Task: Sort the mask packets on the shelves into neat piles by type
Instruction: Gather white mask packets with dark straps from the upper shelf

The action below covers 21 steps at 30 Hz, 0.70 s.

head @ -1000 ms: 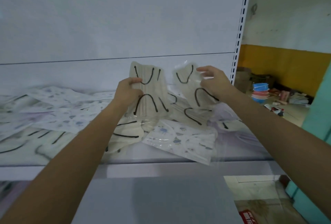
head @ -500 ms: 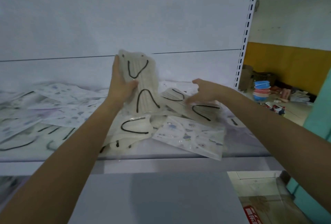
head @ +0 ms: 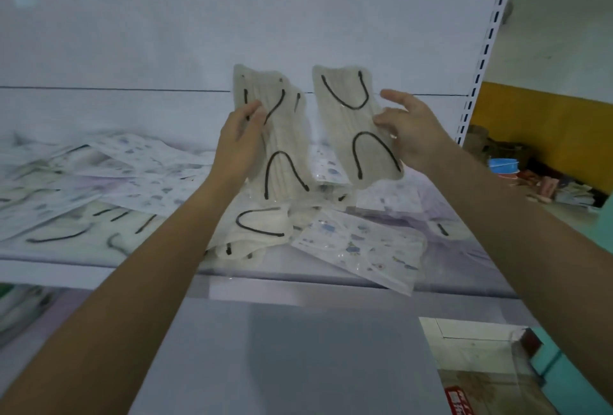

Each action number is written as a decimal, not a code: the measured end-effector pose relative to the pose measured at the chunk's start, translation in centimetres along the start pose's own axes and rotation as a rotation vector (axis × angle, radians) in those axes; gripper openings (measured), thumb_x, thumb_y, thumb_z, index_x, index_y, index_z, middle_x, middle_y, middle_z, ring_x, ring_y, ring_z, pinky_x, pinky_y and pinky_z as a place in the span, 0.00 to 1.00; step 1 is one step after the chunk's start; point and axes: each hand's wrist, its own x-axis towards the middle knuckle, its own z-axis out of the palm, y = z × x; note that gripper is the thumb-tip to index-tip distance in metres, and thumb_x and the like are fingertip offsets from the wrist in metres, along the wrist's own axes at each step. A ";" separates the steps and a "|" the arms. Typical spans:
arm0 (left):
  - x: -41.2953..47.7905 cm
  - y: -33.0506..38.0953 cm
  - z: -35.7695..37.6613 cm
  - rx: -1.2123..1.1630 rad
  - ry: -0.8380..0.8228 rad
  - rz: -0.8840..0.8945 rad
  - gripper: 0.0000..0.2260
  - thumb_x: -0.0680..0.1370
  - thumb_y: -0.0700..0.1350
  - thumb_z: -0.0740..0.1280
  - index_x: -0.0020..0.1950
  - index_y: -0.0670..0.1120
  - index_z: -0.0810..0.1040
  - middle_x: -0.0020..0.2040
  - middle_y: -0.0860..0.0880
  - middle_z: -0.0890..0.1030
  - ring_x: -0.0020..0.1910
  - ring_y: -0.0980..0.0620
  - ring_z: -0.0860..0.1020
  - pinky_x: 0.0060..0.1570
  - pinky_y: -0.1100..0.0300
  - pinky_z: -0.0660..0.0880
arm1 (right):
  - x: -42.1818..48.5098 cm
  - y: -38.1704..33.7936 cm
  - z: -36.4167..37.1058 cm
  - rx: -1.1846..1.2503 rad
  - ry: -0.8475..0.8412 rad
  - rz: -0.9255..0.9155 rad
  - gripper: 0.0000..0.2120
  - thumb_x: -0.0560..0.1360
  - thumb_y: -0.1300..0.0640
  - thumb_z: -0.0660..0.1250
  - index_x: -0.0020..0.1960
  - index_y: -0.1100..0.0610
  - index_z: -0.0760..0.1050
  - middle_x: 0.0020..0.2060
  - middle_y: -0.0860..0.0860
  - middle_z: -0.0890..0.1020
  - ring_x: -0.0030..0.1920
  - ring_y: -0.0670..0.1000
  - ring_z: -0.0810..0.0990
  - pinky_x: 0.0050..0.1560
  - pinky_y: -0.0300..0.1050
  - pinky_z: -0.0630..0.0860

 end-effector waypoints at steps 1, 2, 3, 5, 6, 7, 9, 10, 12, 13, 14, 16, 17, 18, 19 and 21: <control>-0.5 0.5 0.3 -0.058 -0.013 -0.013 0.17 0.81 0.50 0.58 0.68 0.46 0.71 0.64 0.52 0.73 0.63 0.60 0.72 0.62 0.68 0.66 | -0.3 0.3 1.4 -0.004 -0.023 0.000 0.21 0.75 0.69 0.61 0.66 0.58 0.66 0.37 0.53 0.74 0.37 0.49 0.73 0.40 0.42 0.72; -1.1 1.0 0.6 -0.118 -0.023 -0.024 0.15 0.81 0.50 0.58 0.65 0.46 0.72 0.60 0.53 0.76 0.58 0.63 0.74 0.56 0.71 0.68 | -0.8 0.7 2.8 -0.022 -0.033 -0.011 0.21 0.74 0.68 0.61 0.66 0.58 0.66 0.39 0.53 0.74 0.38 0.49 0.74 0.42 0.43 0.72; -1.6 1.3 0.7 -0.149 -0.025 -0.024 0.13 0.81 0.49 0.59 0.62 0.46 0.73 0.55 0.55 0.77 0.52 0.66 0.76 0.50 0.74 0.70 | -1.3 1.1 4.2 -0.049 -0.032 -0.030 0.22 0.74 0.68 0.63 0.67 0.58 0.66 0.40 0.53 0.75 0.39 0.49 0.74 0.42 0.42 0.72; -2.5 1.6 0.4 -0.147 -0.009 0.004 0.12 0.79 0.44 0.63 0.61 0.44 0.72 0.51 0.54 0.77 0.47 0.64 0.76 0.44 0.72 0.73 | -2.7 1.8 6.8 -0.118 -0.003 -0.078 0.22 0.74 0.66 0.64 0.67 0.57 0.66 0.40 0.49 0.73 0.38 0.46 0.74 0.40 0.34 0.73; -3.0 1.7 -0.2 -0.123 -0.004 0.019 0.13 0.78 0.40 0.64 0.62 0.42 0.71 0.52 0.52 0.77 0.48 0.60 0.77 0.45 0.69 0.74 | -3.4 2.0 7.9 -0.151 0.018 -0.101 0.22 0.75 0.65 0.64 0.67 0.57 0.65 0.39 0.48 0.72 0.36 0.44 0.73 0.36 0.29 0.72; -3.4 1.6 -1.1 -0.094 0.003 0.036 0.16 0.76 0.37 0.64 0.63 0.42 0.69 0.54 0.50 0.76 0.50 0.57 0.77 0.48 0.66 0.75 | -4.1 2.3 9.0 -0.174 0.032 -0.122 0.22 0.75 0.63 0.64 0.67 0.56 0.64 0.39 0.46 0.72 0.37 0.43 0.73 0.35 0.26 0.71; -4.4 1.2 -3.6 -0.091 0.018 0.074 0.24 0.74 0.32 0.64 0.69 0.44 0.64 0.62 0.48 0.73 0.57 0.54 0.75 0.55 0.61 0.75 | -5.6 2.6 11.1 -0.221 0.042 -0.150 0.26 0.75 0.60 0.65 0.70 0.56 0.61 0.47 0.47 0.72 0.45 0.43 0.73 0.43 0.28 0.70; -5.0 1.1 -5.1 -0.122 0.020 0.083 0.29 0.74 0.32 0.63 0.72 0.47 0.59 0.66 0.48 0.71 0.60 0.53 0.74 0.58 0.59 0.74 | -6.4 2.7 12.2 -0.245 0.031 -0.152 0.28 0.75 0.58 0.65 0.72 0.55 0.58 0.54 0.48 0.71 0.51 0.45 0.73 0.49 0.33 0.69; -6.4 1.1 -8.2 -0.183 0.019 0.055 0.37 0.75 0.32 0.61 0.76 0.52 0.45 0.69 0.50 0.68 0.58 0.52 0.76 0.56 0.59 0.75 | -8.4 2.7 14.9 -0.248 -0.038 -0.119 0.30 0.76 0.56 0.64 0.74 0.54 0.54 0.62 0.50 0.67 0.54 0.46 0.72 0.53 0.38 0.69; -7.2 1.0 -9.9 -0.191 0.027 0.025 0.38 0.76 0.32 0.61 0.76 0.53 0.41 0.66 0.51 0.70 0.54 0.53 0.77 0.52 0.61 0.76 | -9.6 2.7 16.5 -0.240 -0.080 -0.118 0.30 0.77 0.56 0.62 0.75 0.53 0.52 0.63 0.49 0.67 0.51 0.46 0.74 0.52 0.38 0.71; -8.0 0.9 -11.6 -0.182 0.039 -0.003 0.38 0.77 0.34 0.61 0.76 0.53 0.40 0.61 0.51 0.73 0.49 0.54 0.78 0.49 0.63 0.75 | -10.9 2.8 18.2 -0.244 -0.111 -0.145 0.30 0.78 0.57 0.61 0.75 0.53 0.51 0.63 0.49 0.68 0.49 0.46 0.75 0.52 0.39 0.73; -10.0 0.5 -15.3 -0.140 0.066 -0.057 0.32 0.77 0.36 0.61 0.76 0.51 0.49 0.57 0.49 0.76 0.47 0.56 0.78 0.49 0.62 0.75 | -13.7 3.5 21.9 -0.257 -0.140 -0.244 0.30 0.78 0.61 0.58 0.76 0.53 0.50 0.63 0.50 0.68 0.49 0.49 0.76 0.54 0.40 0.73; -11.2 0.2 -17.5 -0.120 0.080 -0.075 0.26 0.77 0.37 0.60 0.73 0.48 0.57 0.57 0.48 0.76 0.48 0.56 0.78 0.49 0.61 0.75 | -15.2 4.0 23.8 -0.255 -0.155 -0.283 0.30 0.78 0.63 0.57 0.76 0.54 0.50 0.61 0.50 0.68 0.48 0.49 0.76 0.52 0.38 0.72; -12.5 -0.3 -19.8 -0.108 0.094 -0.095 0.21 0.77 0.36 0.60 0.69 0.47 0.62 0.56 0.48 0.77 0.49 0.56 0.78 0.48 0.61 0.76 | -16.7 4.6 25.8 -0.254 -0.178 -0.305 0.30 0.78 0.64 0.57 0.75 0.53 0.50 0.60 0.49 0.68 0.46 0.49 0.76 0.50 0.35 0.72; -13.9 -1.0 -22.3 -0.102 0.113 -0.119 0.18 0.77 0.36 0.60 0.67 0.46 0.64 0.55 0.47 0.77 0.48 0.56 0.79 0.47 0.61 0.77 | -18.2 5.4 27.8 -0.253 -0.206 -0.311 0.30 0.78 0.64 0.57 0.75 0.53 0.50 0.58 0.48 0.68 0.45 0.48 0.75 0.50 0.35 0.71; -16.9 -2.6 -27.6 -0.101 0.163 -0.172 0.18 0.78 0.35 0.61 0.65 0.47 0.65 0.53 0.49 0.78 0.50 0.54 0.80 0.48 0.60 0.79 | -21.6 7.5 31.6 -0.223 -0.271 -0.287 0.29 0.78 0.63 0.59 0.75 0.51 0.52 0.58 0.47 0.67 0.49 0.49 0.75 0.52 0.38 0.72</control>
